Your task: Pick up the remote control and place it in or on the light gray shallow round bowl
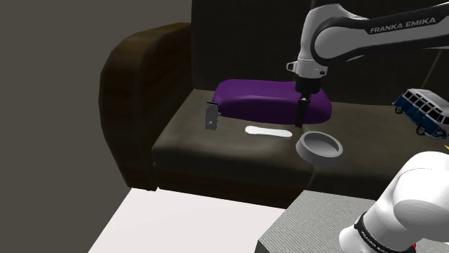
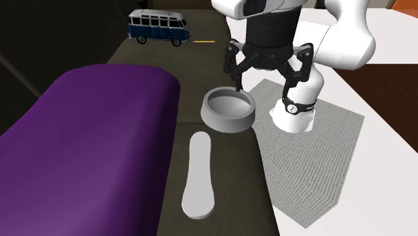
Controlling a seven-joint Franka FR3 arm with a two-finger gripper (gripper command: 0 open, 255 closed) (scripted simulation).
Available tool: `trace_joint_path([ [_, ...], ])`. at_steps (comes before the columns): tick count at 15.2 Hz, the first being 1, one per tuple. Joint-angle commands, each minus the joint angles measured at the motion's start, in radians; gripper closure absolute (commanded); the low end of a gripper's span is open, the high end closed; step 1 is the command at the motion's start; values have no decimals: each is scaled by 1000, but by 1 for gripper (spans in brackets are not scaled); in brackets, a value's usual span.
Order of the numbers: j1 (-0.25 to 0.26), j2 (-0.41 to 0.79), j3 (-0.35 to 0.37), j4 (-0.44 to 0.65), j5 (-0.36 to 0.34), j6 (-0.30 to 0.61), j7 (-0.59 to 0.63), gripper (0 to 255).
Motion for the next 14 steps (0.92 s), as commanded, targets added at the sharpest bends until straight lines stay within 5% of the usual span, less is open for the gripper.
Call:
trace_joint_path([
  [1, 3, 66, -26, 8, -12, 73, -60, 0],
  [14, 38, 522, -124, 156, 47, 456, -423, 0],
])
